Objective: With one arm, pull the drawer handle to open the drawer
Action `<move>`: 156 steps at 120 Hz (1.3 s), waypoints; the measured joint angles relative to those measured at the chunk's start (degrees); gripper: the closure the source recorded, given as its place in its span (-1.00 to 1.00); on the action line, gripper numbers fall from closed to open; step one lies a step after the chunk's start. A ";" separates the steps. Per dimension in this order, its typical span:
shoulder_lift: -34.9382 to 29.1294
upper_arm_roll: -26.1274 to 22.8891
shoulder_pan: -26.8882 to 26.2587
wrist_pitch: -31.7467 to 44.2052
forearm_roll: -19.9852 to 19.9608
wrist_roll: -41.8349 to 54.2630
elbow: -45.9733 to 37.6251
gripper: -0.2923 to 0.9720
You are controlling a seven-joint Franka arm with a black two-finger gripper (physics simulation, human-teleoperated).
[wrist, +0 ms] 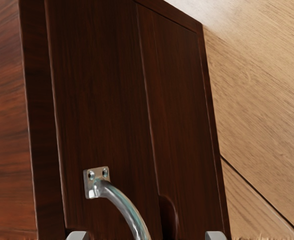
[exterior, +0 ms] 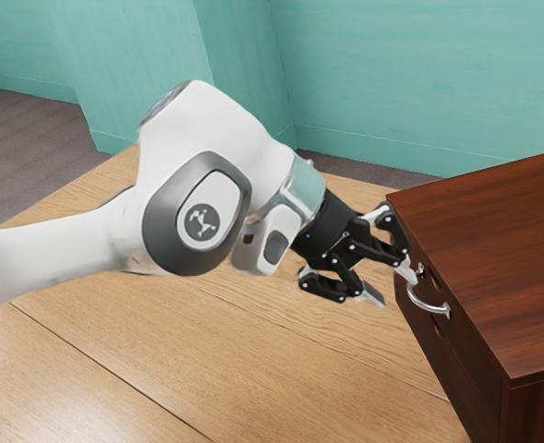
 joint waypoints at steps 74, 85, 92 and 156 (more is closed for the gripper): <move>7.53 -0.04 1.21 0.23 -4.62 5.25 3.61 0.39; 7.52 -0.01 1.36 0.30 -4.97 5.92 2.91 0.44; 6.40 0.02 1.46 0.37 -4.80 6.23 1.73 0.50; -9.58 0.94 3.28 0.95 -1.08 8.41 -13.54 0.60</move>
